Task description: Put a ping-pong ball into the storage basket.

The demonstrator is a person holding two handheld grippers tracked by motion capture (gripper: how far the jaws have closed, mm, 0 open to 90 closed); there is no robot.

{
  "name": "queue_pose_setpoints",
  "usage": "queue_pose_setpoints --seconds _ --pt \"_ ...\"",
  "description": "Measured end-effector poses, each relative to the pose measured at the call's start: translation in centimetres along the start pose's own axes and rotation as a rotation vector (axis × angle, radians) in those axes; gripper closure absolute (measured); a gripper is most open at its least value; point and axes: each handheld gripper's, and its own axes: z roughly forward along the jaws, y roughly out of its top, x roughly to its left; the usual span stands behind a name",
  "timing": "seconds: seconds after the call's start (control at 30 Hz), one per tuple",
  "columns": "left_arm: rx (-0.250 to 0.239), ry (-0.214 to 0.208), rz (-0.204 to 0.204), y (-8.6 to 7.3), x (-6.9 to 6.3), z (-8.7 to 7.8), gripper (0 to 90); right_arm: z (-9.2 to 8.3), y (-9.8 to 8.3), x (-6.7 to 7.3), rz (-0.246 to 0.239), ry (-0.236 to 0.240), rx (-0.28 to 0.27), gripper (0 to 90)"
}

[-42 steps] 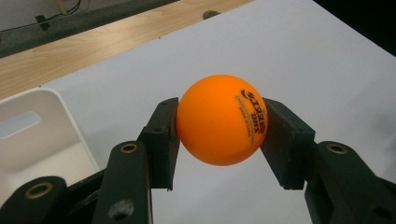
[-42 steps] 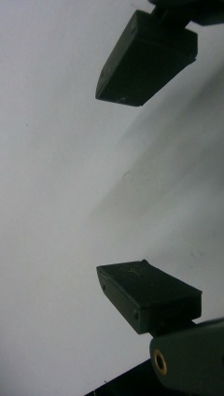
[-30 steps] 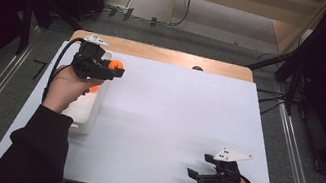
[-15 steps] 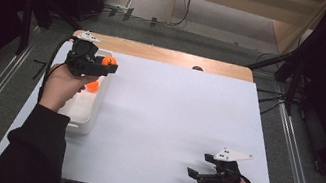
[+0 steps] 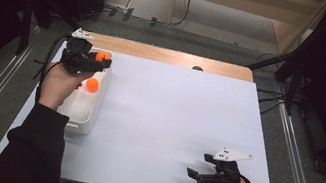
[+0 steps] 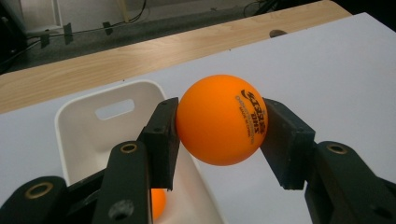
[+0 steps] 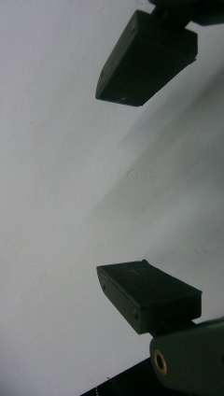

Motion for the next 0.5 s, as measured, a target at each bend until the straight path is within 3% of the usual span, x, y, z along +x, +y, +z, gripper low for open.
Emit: queue_pose_setpoints --seconds 0.5 --pt "-0.024 0.082 -0.053 -0.2 1.8 1.6 50.8 0.0 0.0 -0.1 0.000 -0.002 0.002 12.8"
